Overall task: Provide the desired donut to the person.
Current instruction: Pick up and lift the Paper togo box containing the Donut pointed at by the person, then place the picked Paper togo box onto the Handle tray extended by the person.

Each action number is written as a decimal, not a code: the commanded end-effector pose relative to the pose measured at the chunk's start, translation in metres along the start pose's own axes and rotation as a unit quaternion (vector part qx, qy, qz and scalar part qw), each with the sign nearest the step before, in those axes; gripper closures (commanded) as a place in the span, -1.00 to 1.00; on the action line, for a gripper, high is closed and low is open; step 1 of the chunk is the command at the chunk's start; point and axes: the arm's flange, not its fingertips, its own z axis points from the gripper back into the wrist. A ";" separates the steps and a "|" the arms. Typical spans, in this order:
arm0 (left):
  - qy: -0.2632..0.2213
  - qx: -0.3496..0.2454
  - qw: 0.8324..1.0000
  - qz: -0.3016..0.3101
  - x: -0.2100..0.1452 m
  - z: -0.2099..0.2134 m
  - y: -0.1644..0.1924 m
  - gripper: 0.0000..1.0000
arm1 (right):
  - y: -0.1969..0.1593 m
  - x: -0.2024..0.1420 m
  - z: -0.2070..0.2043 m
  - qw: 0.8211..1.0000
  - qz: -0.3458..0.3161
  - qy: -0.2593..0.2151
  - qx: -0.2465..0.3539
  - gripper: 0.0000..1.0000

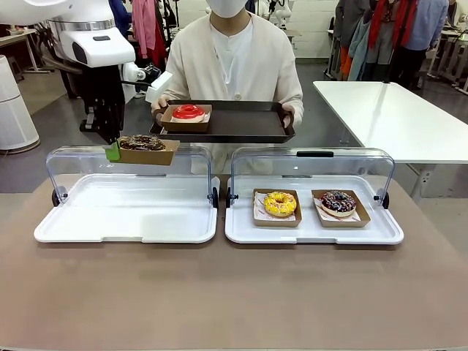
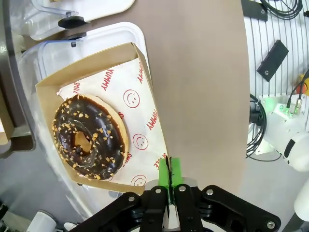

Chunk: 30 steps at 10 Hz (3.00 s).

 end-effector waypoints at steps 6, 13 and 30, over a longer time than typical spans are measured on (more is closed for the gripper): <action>0.000 0.000 1.000 0.001 0.000 0.004 -0.004 1.00 | 0.000 0.000 0.001 1.000 0.004 -0.006 0.002 -1.00; 0.017 0.055 0.998 -0.023 0.023 0.080 0.026 0.98 | 0.000 0.000 0.001 1.000 0.004 -0.006 0.002 -1.00; -0.021 0.067 0.997 -0.025 0.182 -0.001 0.199 0.98 | 0.000 0.000 0.001 1.000 0.004 -0.006 0.002 -1.00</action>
